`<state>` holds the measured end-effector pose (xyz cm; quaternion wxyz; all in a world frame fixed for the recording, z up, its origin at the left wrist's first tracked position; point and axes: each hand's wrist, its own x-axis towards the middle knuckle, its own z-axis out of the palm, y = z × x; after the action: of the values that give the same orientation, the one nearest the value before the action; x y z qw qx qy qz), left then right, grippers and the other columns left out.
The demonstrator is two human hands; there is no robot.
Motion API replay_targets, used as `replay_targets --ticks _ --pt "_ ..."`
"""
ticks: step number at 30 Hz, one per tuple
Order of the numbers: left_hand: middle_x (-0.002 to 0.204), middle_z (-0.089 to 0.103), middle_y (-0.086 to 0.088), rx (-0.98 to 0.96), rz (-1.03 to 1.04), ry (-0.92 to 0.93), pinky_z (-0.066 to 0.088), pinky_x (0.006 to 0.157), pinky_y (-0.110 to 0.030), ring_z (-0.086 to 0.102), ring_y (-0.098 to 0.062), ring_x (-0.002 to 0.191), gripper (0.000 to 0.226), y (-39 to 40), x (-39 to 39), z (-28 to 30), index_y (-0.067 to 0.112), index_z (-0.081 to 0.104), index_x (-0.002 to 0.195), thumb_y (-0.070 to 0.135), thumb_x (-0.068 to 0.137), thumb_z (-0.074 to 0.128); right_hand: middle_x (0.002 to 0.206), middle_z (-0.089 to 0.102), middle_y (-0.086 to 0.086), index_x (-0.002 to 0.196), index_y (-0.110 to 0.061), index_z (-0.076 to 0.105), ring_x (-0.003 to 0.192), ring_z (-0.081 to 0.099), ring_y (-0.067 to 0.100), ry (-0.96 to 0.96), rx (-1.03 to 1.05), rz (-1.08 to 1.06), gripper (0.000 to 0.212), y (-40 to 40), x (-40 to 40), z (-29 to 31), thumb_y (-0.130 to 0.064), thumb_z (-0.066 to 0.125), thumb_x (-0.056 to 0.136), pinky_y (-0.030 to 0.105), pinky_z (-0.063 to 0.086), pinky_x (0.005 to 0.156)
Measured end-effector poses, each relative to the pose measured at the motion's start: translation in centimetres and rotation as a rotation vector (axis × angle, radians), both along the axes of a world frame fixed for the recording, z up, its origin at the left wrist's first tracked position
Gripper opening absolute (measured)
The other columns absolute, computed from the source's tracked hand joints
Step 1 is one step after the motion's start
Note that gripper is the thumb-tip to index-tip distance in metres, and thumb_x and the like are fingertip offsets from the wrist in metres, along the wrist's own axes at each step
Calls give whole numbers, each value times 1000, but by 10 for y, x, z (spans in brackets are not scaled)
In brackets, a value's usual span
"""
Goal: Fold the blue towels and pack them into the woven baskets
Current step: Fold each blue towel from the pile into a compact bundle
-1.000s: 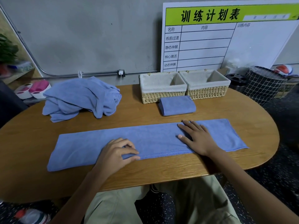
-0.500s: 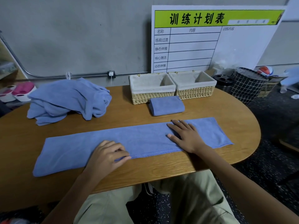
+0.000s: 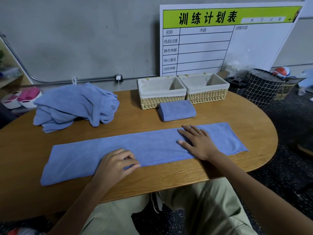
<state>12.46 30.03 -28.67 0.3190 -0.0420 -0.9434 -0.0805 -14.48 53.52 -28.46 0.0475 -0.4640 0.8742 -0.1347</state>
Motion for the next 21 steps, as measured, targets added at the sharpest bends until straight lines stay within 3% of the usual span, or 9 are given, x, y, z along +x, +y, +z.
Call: replay_targets --ticks 7,14,18,21 --pt "83 62 10 -136 22 -12 44 55 -22 57 -9 70 26 3 3 3 26 70 79 35 100 58 165 15 -13 154 -42 25 152 6 14 4 -9 0 74 1 1 0 -77 16 89 44 7 123" --pt "82 59 8 -251 54 -38 40 61 -21 57 -10 70 30 6 1 8 20 64 77 32 103 52 164 16 -15 153 -43 27 152 7 12 -8 -23 -12 83 0 -1 0 -83 8 83 43 7 123" --pt "81 56 6 -185 12 -73 40 65 -21 54 -11 67 40 4 5 8 18 61 76 29 108 40 164 15 -15 152 -45 28 152 6 12 -37 -10 -13 84 -1 -4 3 -84 7 81 43 5 121" --pt "83 56 10 -160 -31 -170 36 68 -17 52 -9 70 35 2 12 11 21 59 79 31 107 41 165 14 -14 152 -45 28 153 5 14 -32 2 -29 87 0 -6 6 -85 5 78 44 6 121"
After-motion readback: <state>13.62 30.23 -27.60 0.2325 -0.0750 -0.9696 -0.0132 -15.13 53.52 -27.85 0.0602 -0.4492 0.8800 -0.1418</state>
